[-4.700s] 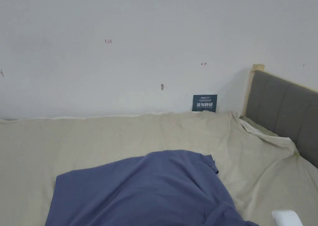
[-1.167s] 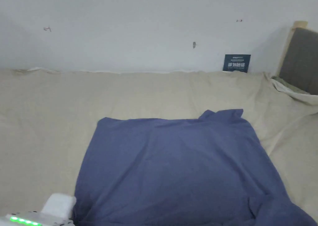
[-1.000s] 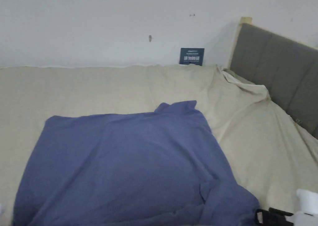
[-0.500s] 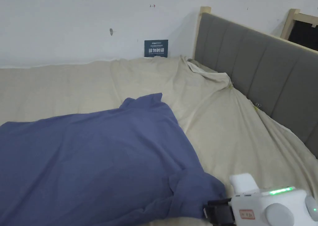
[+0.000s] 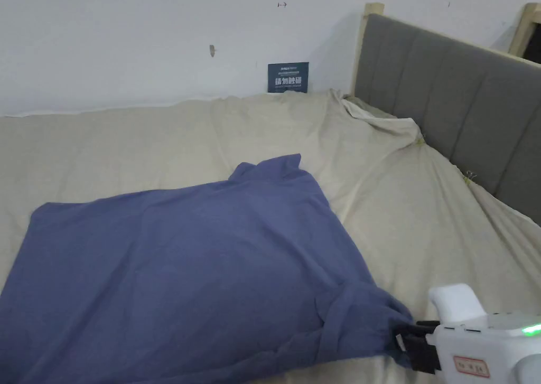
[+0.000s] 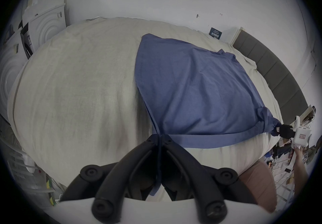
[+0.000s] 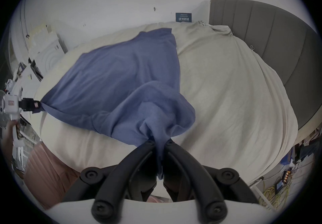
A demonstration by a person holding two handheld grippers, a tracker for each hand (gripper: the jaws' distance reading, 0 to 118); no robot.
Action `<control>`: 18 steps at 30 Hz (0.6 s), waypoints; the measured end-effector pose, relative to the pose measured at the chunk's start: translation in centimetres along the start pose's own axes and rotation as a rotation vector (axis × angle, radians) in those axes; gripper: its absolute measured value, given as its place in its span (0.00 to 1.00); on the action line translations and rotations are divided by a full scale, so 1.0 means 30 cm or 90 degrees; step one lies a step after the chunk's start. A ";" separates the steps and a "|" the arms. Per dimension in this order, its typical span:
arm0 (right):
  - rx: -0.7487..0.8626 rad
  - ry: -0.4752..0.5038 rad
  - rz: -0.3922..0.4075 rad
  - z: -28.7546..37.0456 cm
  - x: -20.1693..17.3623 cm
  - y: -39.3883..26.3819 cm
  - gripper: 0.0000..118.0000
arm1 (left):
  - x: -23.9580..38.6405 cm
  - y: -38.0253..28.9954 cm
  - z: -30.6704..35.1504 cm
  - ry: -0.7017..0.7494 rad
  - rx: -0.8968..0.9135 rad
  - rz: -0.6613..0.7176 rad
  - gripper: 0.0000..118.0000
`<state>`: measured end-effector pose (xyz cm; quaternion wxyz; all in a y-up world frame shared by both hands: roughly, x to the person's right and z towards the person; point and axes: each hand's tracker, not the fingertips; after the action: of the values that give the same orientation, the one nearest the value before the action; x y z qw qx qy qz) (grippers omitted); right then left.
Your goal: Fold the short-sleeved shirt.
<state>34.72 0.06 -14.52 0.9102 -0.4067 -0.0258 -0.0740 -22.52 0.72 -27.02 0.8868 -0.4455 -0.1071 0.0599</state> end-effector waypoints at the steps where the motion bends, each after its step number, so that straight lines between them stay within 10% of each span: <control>1: 0.005 0.005 -0.003 0.008 0.001 0.008 0.04 | -0.002 0.003 0.004 -0.003 0.000 0.004 0.03; 18: 0.031 0.026 -0.030 0.058 -0.026 0.243 0.04 | -0.049 0.212 0.005 -0.076 -0.036 0.123 0.03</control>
<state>35.12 6.25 -18.81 0.9181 -0.3824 -0.0187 -0.1030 -24.06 4.32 -32.24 0.8559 -0.4744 -0.1181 0.1687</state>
